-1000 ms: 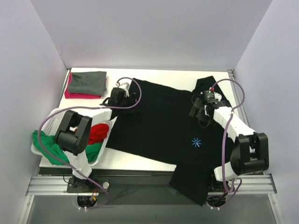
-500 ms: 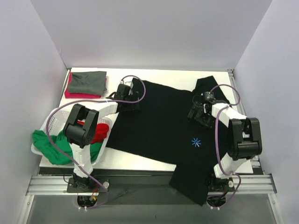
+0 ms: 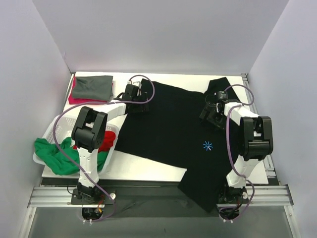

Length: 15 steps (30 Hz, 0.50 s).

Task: Fold and stack the t-shirts

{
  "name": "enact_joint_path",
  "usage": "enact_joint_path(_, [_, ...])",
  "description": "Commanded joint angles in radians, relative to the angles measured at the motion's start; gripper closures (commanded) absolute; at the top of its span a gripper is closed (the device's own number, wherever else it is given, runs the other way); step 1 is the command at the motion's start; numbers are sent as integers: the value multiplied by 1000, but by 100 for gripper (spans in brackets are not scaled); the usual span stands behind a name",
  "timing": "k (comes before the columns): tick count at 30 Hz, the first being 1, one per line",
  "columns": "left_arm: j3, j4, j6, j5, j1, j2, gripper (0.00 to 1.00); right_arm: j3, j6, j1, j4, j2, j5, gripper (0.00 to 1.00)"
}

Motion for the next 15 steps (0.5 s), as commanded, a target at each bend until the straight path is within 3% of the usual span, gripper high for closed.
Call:
enact_joint_path(1, [58, -41, 12, 5, 15, 51, 12, 54, -15, -18, -18, 60, -16, 1])
enact_joint_path(15, [279, -86, 26, -3, 41, 162, 12, 315, -67, -30, -106, 213, -44, 2])
